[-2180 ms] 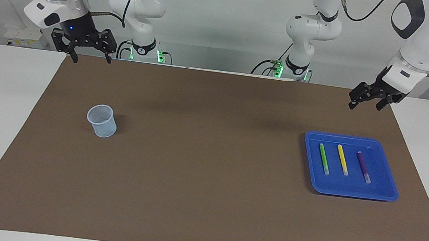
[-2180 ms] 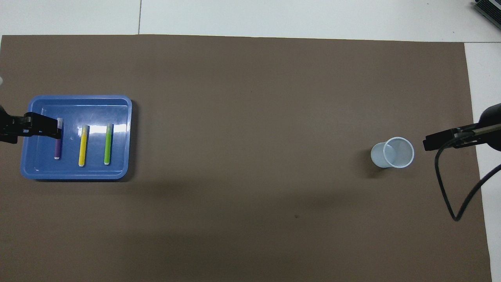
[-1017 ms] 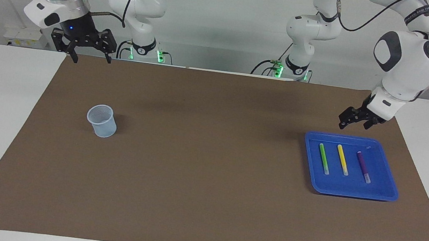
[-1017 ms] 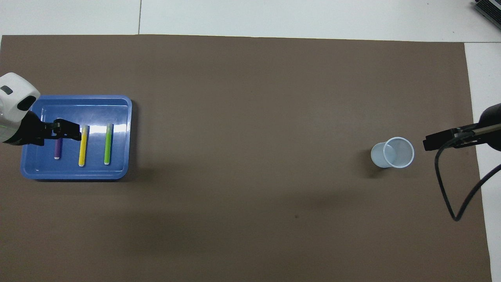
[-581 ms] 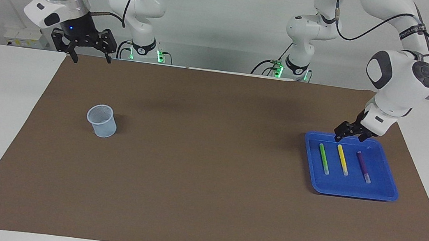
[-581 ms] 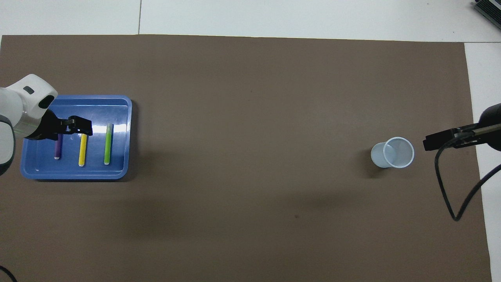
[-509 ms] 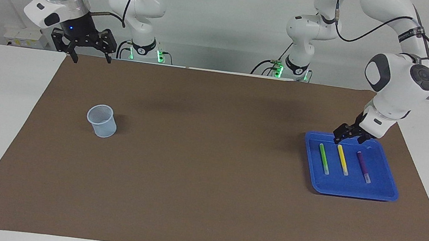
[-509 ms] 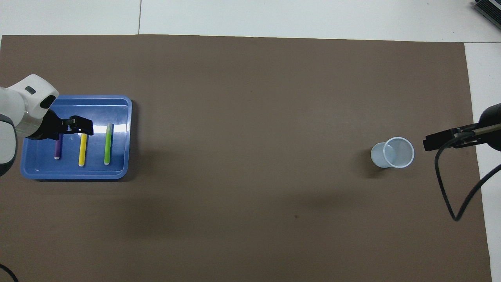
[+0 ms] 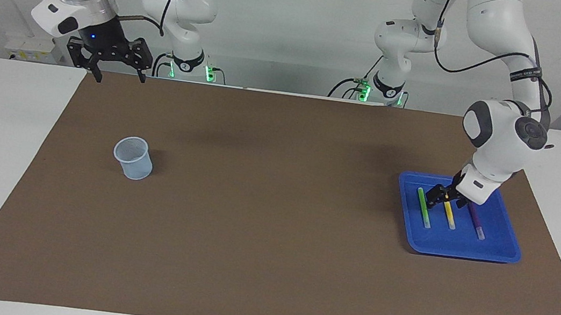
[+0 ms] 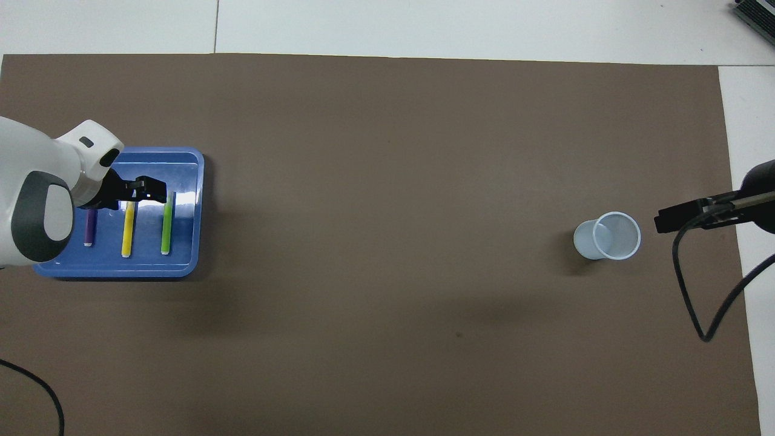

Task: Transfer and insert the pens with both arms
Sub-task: 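Move the left gripper over the green pen in the tray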

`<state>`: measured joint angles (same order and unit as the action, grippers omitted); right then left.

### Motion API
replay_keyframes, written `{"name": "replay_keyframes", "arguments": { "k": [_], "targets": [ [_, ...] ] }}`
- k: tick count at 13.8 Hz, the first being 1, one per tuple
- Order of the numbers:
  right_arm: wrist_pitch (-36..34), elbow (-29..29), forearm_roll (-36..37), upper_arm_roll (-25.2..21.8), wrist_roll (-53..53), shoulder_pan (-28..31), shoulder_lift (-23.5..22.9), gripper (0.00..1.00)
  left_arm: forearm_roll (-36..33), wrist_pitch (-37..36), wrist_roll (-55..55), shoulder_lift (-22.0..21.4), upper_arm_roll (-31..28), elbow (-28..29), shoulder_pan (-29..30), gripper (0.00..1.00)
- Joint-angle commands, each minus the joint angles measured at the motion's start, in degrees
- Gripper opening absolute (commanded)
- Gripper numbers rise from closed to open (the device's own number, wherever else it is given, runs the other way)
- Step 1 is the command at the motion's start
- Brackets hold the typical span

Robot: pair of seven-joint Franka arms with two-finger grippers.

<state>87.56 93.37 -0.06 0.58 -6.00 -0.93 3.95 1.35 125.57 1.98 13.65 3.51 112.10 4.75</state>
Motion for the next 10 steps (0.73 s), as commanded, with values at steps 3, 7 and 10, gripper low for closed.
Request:
{"name": "replay_keyframes", "arguments": {
  "k": [3, 7, 10],
  "targets": [
    [-0.4, 0.2, -1.2, 0.0, 0.1, 0.1, 0.5, 1.00, -0.5, 3.5, -1.5, 2.9, 0.0, 0.4, 0.1, 0.97],
    [-0.4, 0.2, -1.2, -0.2, -0.2, 0.6, 1.8, 1.00, -0.4, 5.6, -1.5, 4.1, 0.0, 1.3, -0.3, 0.92],
    [-0.2, 1.1, -1.2, -0.1, -0.3, 0.6, 2.4, 1.00, -0.4, 6.9, -1.5, 4.7, 0.0, 1.5, -0.5, 0.91]
  ]
}}
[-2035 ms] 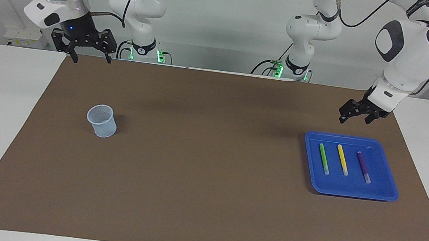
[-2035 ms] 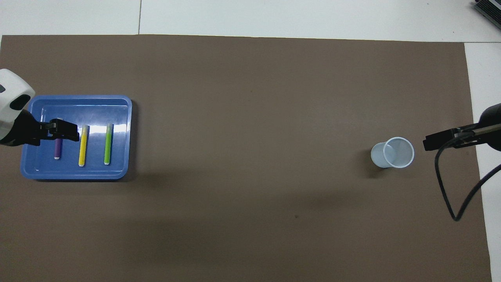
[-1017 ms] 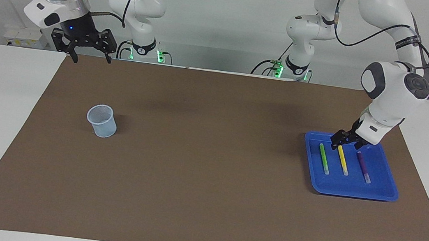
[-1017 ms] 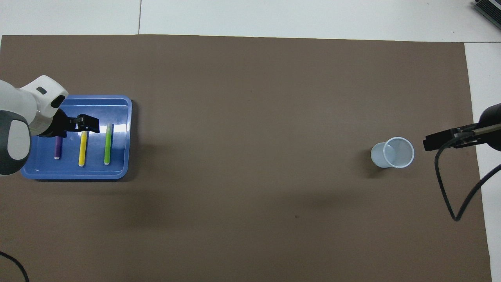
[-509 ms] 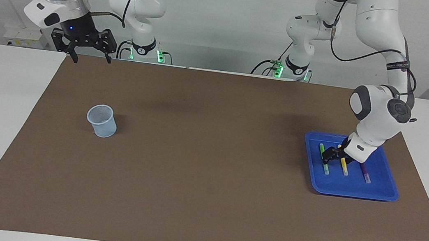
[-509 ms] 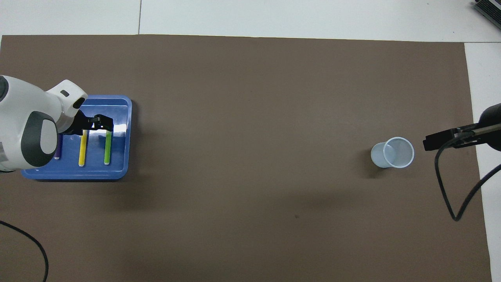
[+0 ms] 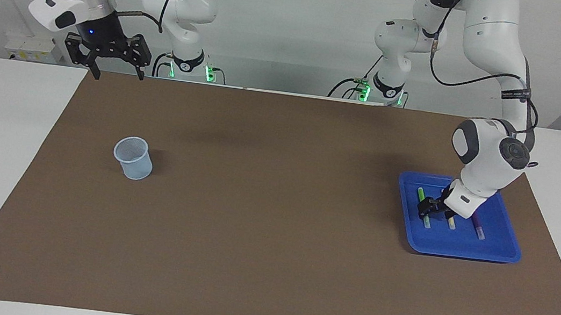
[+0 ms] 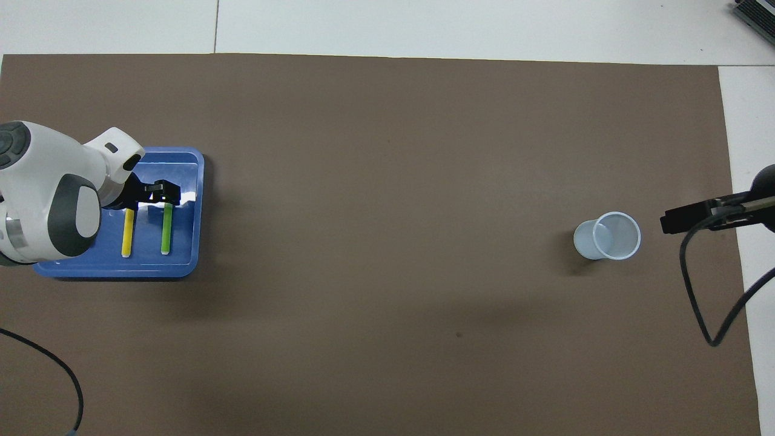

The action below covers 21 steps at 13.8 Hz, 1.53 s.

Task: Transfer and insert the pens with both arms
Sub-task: 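Grasp the green pen with the left gripper while the right gripper approaches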

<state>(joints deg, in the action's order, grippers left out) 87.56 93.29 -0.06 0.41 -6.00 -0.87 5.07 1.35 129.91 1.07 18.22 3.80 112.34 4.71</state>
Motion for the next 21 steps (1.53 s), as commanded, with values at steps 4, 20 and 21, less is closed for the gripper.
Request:
{"name": "replay_keyframes", "arguments": {
  "k": [4, 20, 21],
  "targets": [
    [4.9, 4.8, -1.9, 0.8, -0.2, -1.0, 2.5, 1.00, -0.4, 3.9, -0.4, 0.3, -0.3, 2.4, -0.5, 0.77],
    [29.8, 21.7, -24.6, 0.8, 19.7, -12.4, 2.0, 1.00, -0.4, -2.1, 4.5, -0.6, -0.3, 2.4, -1.1, 0.00],
    [30.6, 22.3, -25.5, 0.8, 20.3, -12.7, 2.1, 1.00, -0.3, -4.6, 4.6, -0.7, -0.3, 0.8, -1.1, 0.00]
  ]
}}
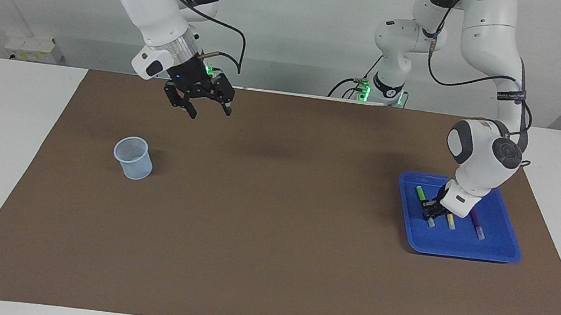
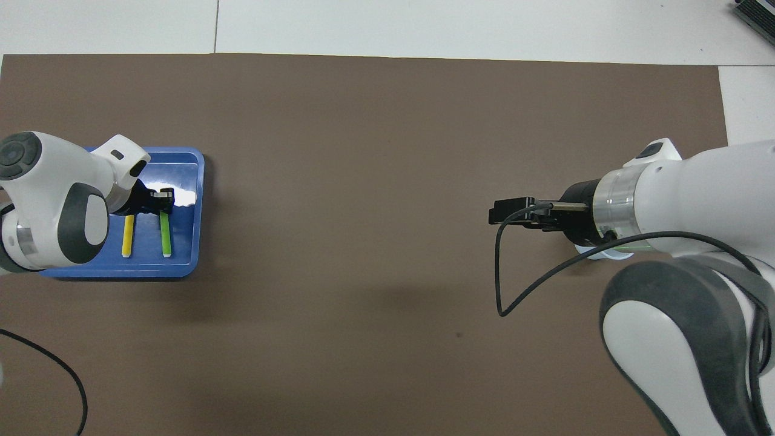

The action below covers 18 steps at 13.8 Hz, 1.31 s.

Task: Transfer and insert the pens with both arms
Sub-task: 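Grasp the green pen with the left gripper while the right gripper approaches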

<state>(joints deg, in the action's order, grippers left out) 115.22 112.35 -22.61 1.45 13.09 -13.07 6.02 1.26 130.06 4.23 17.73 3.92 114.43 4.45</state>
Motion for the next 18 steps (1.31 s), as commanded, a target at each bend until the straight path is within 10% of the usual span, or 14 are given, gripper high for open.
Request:
{"name": "replay_keyframes", "arguments": {
  "k": [1, 8, 18],
  "targets": [
    [3.3, 3.3, -4.4, -0.2, 3.5, -2.0, 1.0, 1.00, -0.2, -7.7, 1.8, -0.2, -0.5, -3.1, -0.8, 0.00],
    [6.3, 3.3, -4.7, -0.2, 12.9, -5.2, -3.6, 1.00, -0.2, -22.6, 4.6, -3.7, -0.5, -10.4, -0.2, 0.00],
    [13.3, 2.4, -19.6, -0.1, 22.4, -9.3, -5.8, 1.00, 13.3, -30.3, 38.7, -14.4, 0.2, -11.8, -0.8, 0.00]
  ]
}}
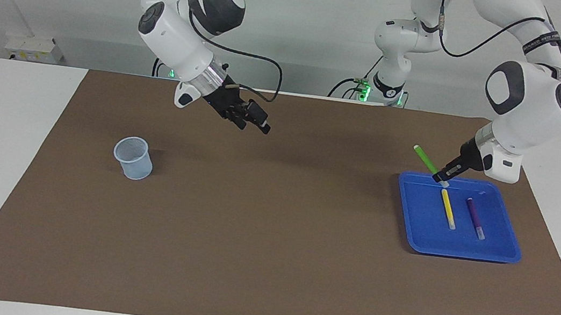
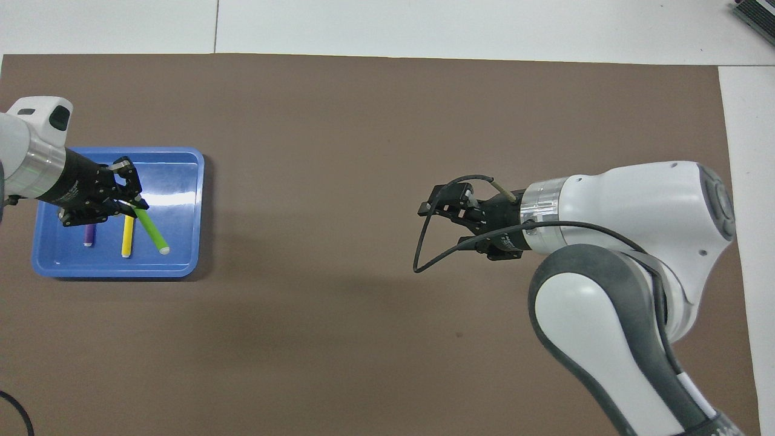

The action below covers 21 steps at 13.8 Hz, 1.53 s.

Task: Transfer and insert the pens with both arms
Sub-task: 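Lift the green pen toward the right gripper while the right gripper reaches it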

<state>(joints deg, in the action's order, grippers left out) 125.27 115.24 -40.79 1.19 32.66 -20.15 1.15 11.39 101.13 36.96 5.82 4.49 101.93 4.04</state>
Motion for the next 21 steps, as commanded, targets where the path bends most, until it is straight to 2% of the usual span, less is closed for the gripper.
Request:
{"name": "replay_keyframes", "arguments": {
  "k": [1, 4, 6, 9, 10, 13, 14, 17, 21],
  "targets": [
    [3.7, -0.5, -1.4, 0.1, 3.1, -3.0, -1.2, 1.00, 4.9, -1.5, 9.1, -3.6, -0.4, 1.1, -0.4, 0.00],
    [4.3, -0.6, -1.4, 0.1, 3.0, -3.2, -1.4, 1.00, 10.1, -1.7, 19.4, -5.7, -0.3, 1.6, -0.4, 0.00],
    [4.1, -3.7, -1.5, 0.3, 3.3, -3.6, -1.4, 1.00, 16.9, -1.6, 23.4, -7.3, -0.4, 3.3, 0.3, 0.00],
    [4.7, -6.9, -5.7, 0.5, 6.3, -6.1, -1.4, 1.00, 22.4, -0.4, 26.7, -10.0, -0.4, 7.5, 0.0, 0.00],
    [6.7, -7.2, -5.9, 0.5, 6.3, -7.9, -1.5, 1.00, 23.3, -0.3, 28.1, -10.9, -0.4, 8.4, -0.4, 0.00],
    [22.6, -7.2, -6.0, 0.5, 11.4, -15.9, -3.3, 1.00, 27.1, 0.0, 34.0, -13.9, -0.4, 11.3, -1.2, 0.00],
    [25.6, -7.2, -5.9, 0.5, 12.9, -17.5, -3.5, 1.00, 27.5, 0.9, 36.7, -14.7, -0.3, 12.1, -1.7, 0.00],
    [26.9, -8.3, -6.0, 0.5, 13.6, -20.0, -3.8, 1.00, 27.5, 5.2, 43.4, -17.3, -0.3, 15.5, -5.4, 0.00],
    [31.3, -9.4, -5.7, 1.1, 12.8, -22.1, -4.9, 1.00, 28.5, 8.8, 45.2, -22.4, -0.3, 21.8, -7.6, 0.00]
  ]
}}
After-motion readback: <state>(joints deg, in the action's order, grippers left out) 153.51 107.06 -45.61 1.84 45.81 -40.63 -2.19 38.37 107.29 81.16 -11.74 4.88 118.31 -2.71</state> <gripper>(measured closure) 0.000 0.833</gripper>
